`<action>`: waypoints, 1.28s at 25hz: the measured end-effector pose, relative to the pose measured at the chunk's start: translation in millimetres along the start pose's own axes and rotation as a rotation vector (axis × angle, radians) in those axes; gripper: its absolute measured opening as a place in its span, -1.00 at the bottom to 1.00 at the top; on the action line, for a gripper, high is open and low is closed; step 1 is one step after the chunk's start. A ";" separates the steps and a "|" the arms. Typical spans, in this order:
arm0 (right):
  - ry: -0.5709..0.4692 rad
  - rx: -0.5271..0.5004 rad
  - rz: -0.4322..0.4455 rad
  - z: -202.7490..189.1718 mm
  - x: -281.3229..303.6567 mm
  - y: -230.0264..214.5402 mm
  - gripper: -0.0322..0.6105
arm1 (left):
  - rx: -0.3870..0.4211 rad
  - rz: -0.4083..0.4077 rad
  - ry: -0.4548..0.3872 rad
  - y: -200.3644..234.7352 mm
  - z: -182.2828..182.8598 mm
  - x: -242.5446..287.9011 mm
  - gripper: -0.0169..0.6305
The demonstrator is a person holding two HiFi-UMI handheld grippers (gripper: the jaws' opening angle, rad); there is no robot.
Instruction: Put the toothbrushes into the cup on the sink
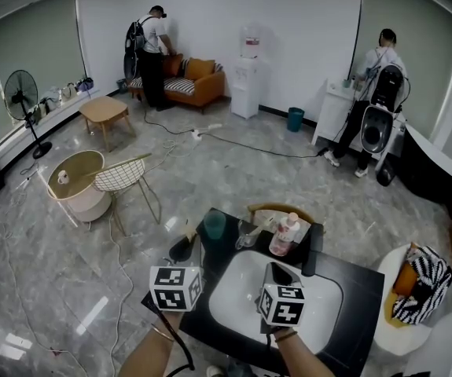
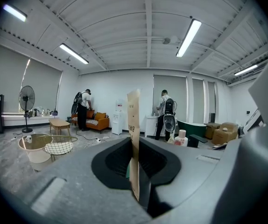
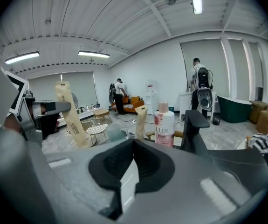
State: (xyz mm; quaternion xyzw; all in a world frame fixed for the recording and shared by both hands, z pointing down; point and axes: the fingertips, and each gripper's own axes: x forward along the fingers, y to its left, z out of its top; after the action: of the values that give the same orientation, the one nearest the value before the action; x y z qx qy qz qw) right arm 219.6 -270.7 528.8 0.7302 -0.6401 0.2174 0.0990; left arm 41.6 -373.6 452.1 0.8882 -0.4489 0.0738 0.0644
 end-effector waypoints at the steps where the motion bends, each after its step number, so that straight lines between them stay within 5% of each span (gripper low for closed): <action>1: 0.001 0.006 -0.002 -0.4 1.6 -0.1 -0.89 | 0.004 -0.002 -0.002 0.8 1.4 3.3 -0.83; 32: 0.070 0.042 -0.016 -21.1 34.6 -5.5 -0.89 | 0.032 -0.063 -0.078 14.2 31.8 81.7 -0.83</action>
State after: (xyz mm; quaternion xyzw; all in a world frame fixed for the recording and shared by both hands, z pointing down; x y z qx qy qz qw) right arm 223.9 -291.8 563.6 0.7292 -0.6255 0.2556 0.1077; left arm 80.4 -452.1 437.1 0.9051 -0.4215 0.0441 0.0350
